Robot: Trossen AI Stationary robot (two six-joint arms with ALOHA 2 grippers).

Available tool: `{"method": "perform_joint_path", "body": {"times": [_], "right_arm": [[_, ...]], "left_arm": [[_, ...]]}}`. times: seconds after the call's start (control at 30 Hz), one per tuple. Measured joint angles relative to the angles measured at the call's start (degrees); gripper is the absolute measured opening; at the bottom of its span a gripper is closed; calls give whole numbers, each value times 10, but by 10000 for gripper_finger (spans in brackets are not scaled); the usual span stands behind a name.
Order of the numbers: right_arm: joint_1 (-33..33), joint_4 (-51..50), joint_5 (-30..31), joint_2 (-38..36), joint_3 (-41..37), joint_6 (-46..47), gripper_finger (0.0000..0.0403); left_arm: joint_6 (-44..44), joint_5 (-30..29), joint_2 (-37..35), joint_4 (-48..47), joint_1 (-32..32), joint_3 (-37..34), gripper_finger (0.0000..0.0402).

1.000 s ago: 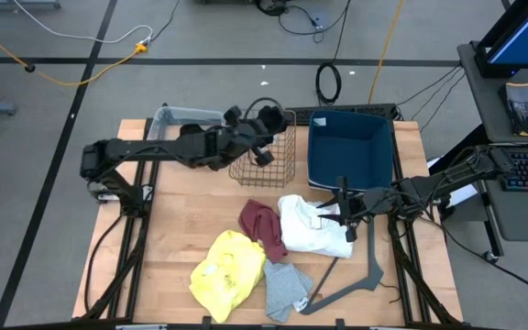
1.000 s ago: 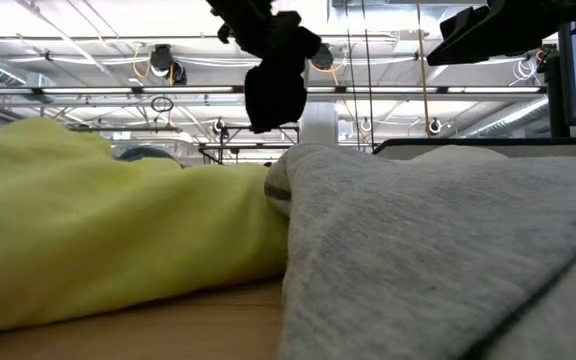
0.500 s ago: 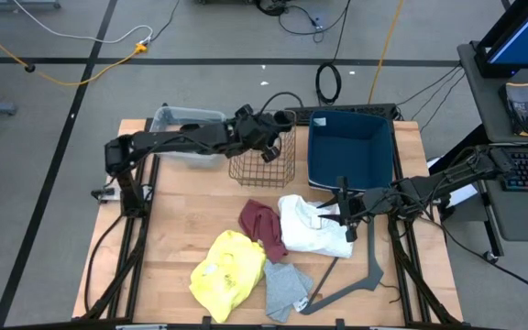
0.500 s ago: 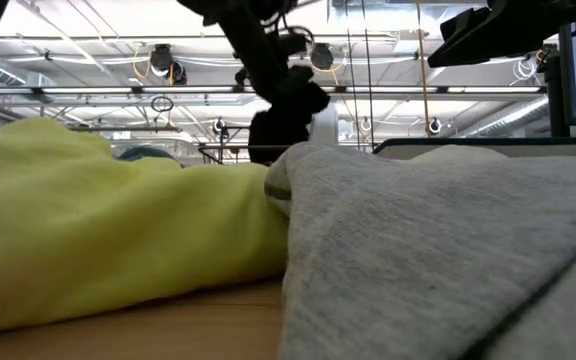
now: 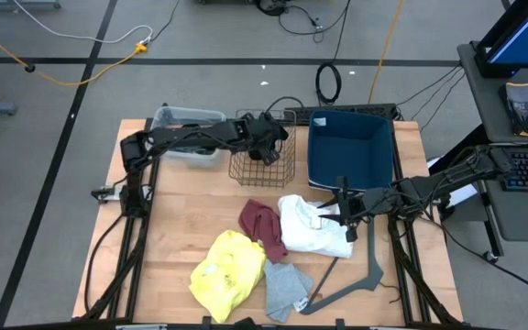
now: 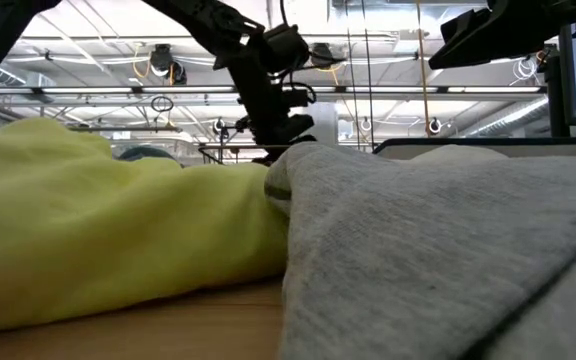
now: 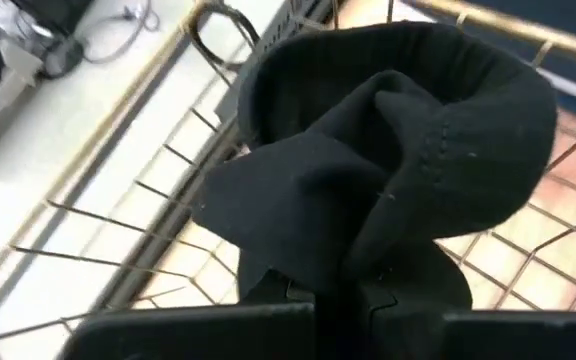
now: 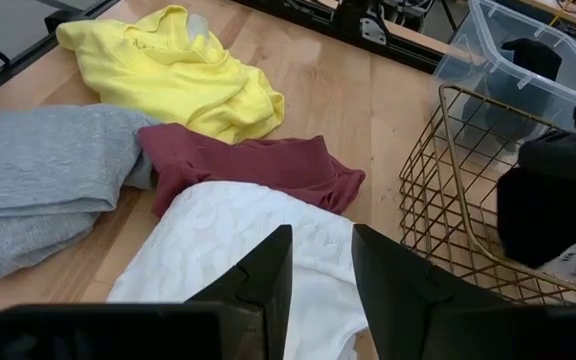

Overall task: Pick & Place Cloths
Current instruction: Put the black underwear into the black mesh basket, then put the pink underwear into the black mesh basket

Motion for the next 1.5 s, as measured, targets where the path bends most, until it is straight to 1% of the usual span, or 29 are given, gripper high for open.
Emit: {"method": "perform_joint_path", "body": {"times": [0.3, 0.4, 0.53, 0.67, 0.77, 0.97, 1.27, 1.37, 1.5], "right_arm": [[0, -2, 0, 0, 0, 0, 100], [0, -2, 0, 0, 0, 0, 100], [0, -2, 0, 0, 0, 0, 100], [0, -1, 0, 0, 0, 0, 100], [0, -2, 0, 0, 0, 0, 100], [0, -1, 0, 0, 0, 0, 100], [0, -1, -1, 0, 0, 1, 100], [0, -1, -2, 0, 0, 4, 100], [0, 8, -2, 0, 0, 24, 100]], "left_arm": [[-15, 4, -2, -14, 7, 0, 1], [-21, 25, -2, -20, 12, 0, 1], [-34, 29, -2, -22, 16, 0, 1], [-49, 70, -2, -34, 26, 0, 8], [-61, 85, -2, -47, 30, 0, 28], [-67, 87, -2, -65, 28, 0, 83], [-54, 88, -8, -87, 19, 0, 206], [-42, 87, -22, -103, 17, 0, 239], [-39, 86, -60, -128, 8, 0, 266]]}}
